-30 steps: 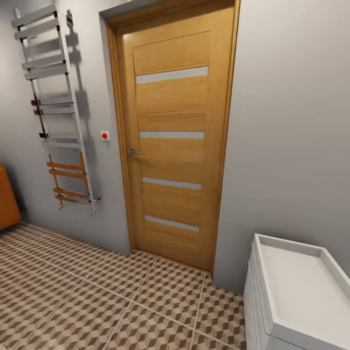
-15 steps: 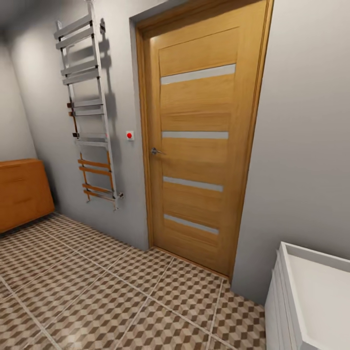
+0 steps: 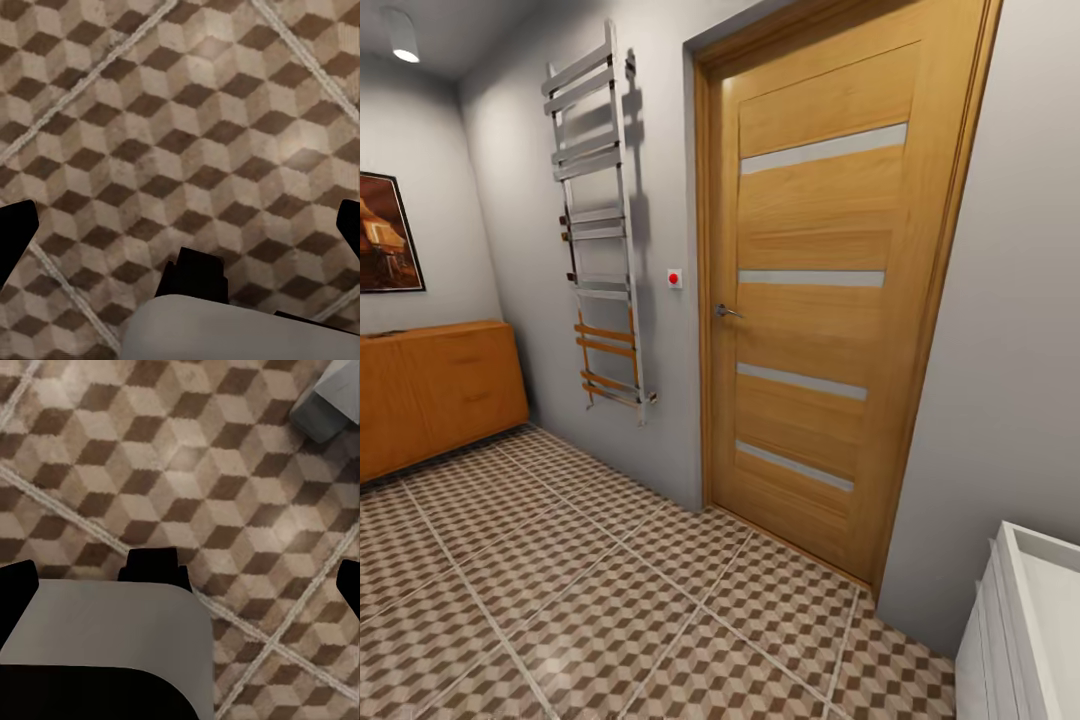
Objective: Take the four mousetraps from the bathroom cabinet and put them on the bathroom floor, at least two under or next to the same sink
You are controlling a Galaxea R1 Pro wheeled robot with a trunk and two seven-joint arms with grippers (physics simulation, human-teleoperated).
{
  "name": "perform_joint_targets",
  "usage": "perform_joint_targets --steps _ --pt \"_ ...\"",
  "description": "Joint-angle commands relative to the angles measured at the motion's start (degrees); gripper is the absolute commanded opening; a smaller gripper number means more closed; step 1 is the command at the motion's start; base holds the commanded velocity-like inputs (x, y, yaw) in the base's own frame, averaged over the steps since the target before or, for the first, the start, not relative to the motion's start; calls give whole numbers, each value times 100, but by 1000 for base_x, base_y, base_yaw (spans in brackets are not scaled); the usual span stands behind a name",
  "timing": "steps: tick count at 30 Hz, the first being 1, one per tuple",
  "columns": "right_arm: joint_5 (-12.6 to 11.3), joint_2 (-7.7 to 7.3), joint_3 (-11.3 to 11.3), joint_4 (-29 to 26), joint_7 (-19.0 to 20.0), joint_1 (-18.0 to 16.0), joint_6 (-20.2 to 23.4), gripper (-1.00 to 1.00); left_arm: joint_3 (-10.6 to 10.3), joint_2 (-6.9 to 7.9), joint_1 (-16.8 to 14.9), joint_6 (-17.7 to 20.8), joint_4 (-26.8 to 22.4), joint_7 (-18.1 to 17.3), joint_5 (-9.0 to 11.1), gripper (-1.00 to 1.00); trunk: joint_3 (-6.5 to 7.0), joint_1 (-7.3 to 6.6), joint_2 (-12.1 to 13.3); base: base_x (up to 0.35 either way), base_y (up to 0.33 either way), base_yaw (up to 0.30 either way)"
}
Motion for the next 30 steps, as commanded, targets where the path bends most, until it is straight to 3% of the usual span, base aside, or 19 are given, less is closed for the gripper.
perform_joint_targets --steps 1,30 --pt "28 -2 -31 19 8 -7 -37 100 -21 -1 -5 -17 4 8 38 100 -6 -1 -3 0 0 280" --pt "52 11 -15 16 8 -9 -37 100 -21 -1 -1 -17 2 8 38 100 -6 -1 -3 0 0 280"
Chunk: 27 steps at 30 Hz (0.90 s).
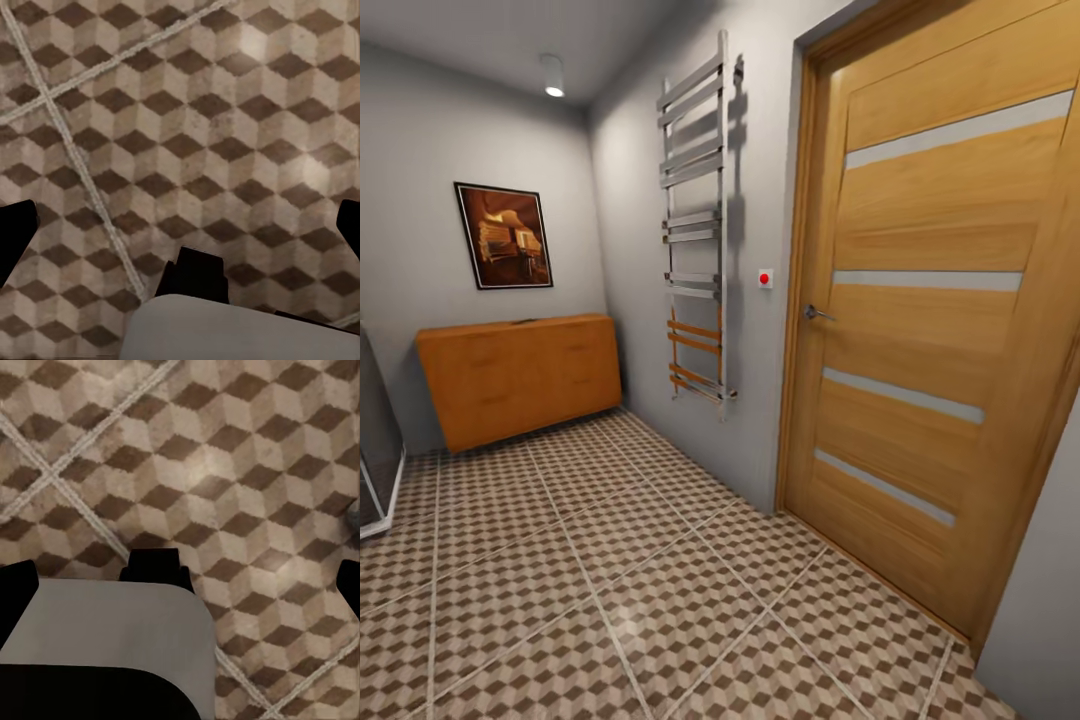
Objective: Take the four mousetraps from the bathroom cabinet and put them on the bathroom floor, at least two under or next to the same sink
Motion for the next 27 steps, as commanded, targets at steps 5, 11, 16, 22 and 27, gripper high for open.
perform_joint_targets --steps 5,11,16,22,27 --pt "29 1 -29 16 9 -6 -36 100 -21 -1 -6 -18 6 8 38 100 -6 -1 -3 0 0 280" --pt "29 0 -30 21 11 -6 -36 100 -21 -1 -7 -18 7 8 38 100 -6 -1 -3 0 0 280" --pt "29 -5 -29 23 13 -6 -36 100 -23 -1 -8 -18 7 8 38 100 -6 -1 -3 0 0 280" --pt "29 -7 -28 20 16 -6 -36 100 -22 -1 -7 -18 5 8 38 100 -6 -1 -3 0 0 280" --pt "29 -7 -28 18 13 -6 -36 100 -21 -1 -9 -18 6 8 38 100 -6 -1 -3 0 0 280"
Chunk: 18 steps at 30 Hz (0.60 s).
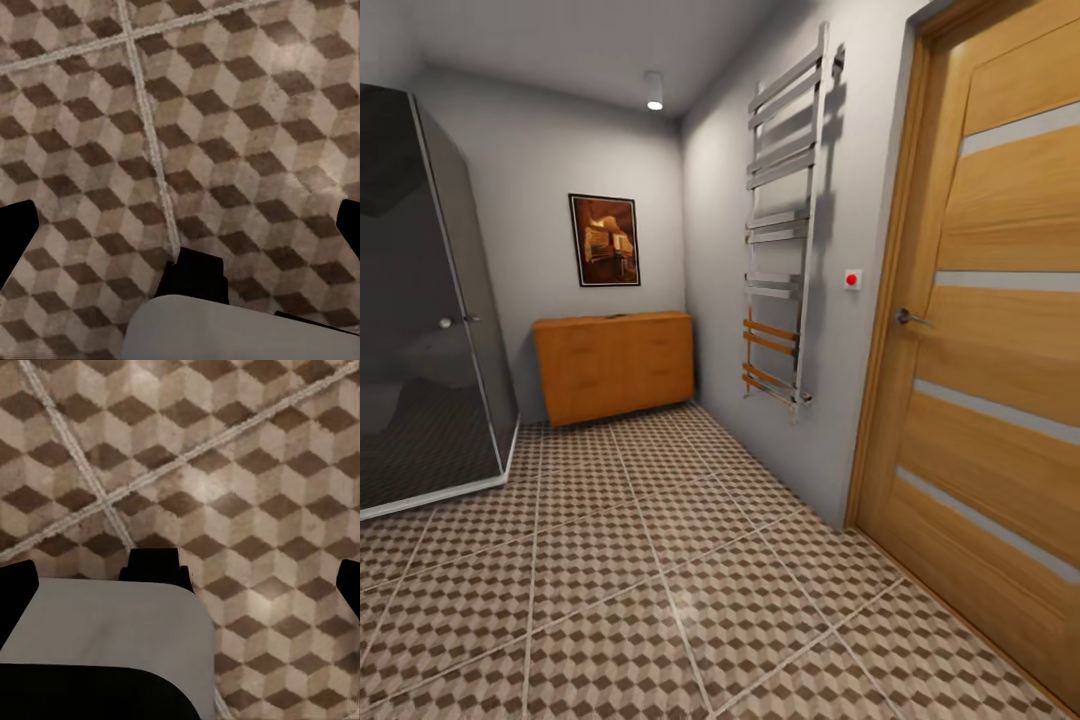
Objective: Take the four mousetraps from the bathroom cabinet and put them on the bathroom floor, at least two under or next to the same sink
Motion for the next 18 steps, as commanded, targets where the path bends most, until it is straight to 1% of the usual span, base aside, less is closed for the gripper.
perform_joint_targets --steps 1,18 --pt "28 -2 -30 17 8 -7 -36 100 -21 -1 -4 -18 6 8 38 100 -6 -1 -3 0 0 280" --pt "28 -2 -30 20 5 -7 -36 100 -21 -1 -1 -18 6 8 38 100 -6 -1 -3 0 0 280"
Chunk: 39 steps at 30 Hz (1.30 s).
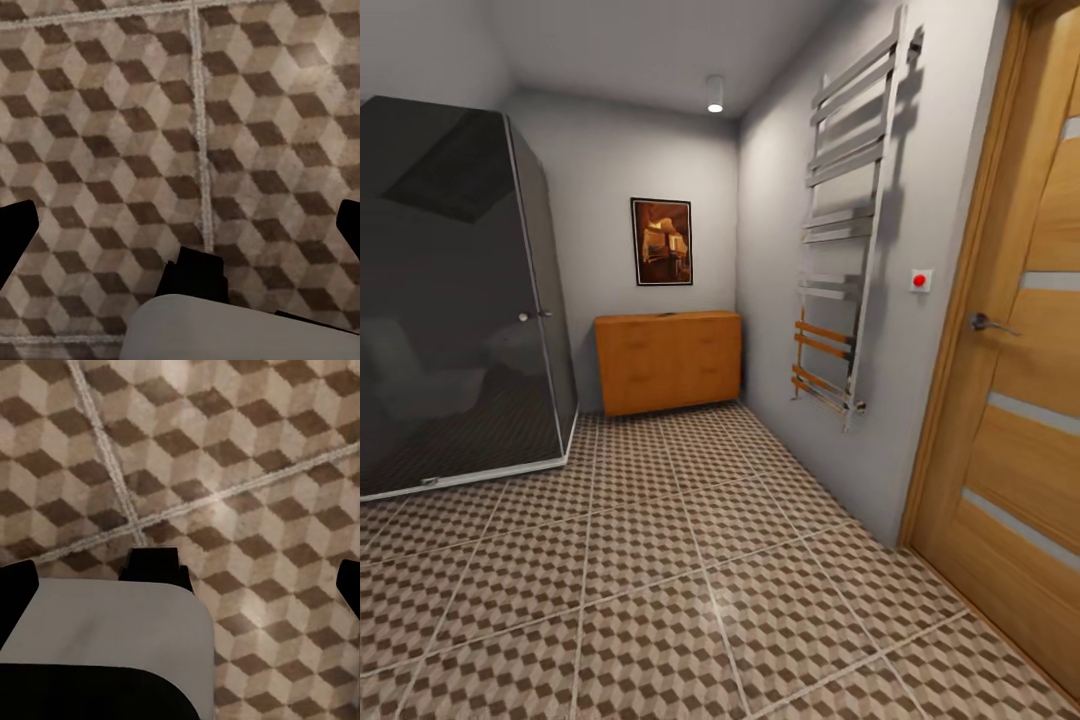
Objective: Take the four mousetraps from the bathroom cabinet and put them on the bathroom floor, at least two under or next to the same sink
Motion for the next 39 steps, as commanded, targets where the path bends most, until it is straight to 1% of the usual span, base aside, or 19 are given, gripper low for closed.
perform_joint_targets --steps 1,39 --pt "28 -2 -30 19 8 -7 -37 100 -21 -1 -4 -18 3 8 38 100 -6 -1 -3 0 0 280" --pt "28 -2 -30 15 8 -7 -37 100 -14 -11 -6 -18 5 8 36 100 -6 -1 -3 0 0 280"
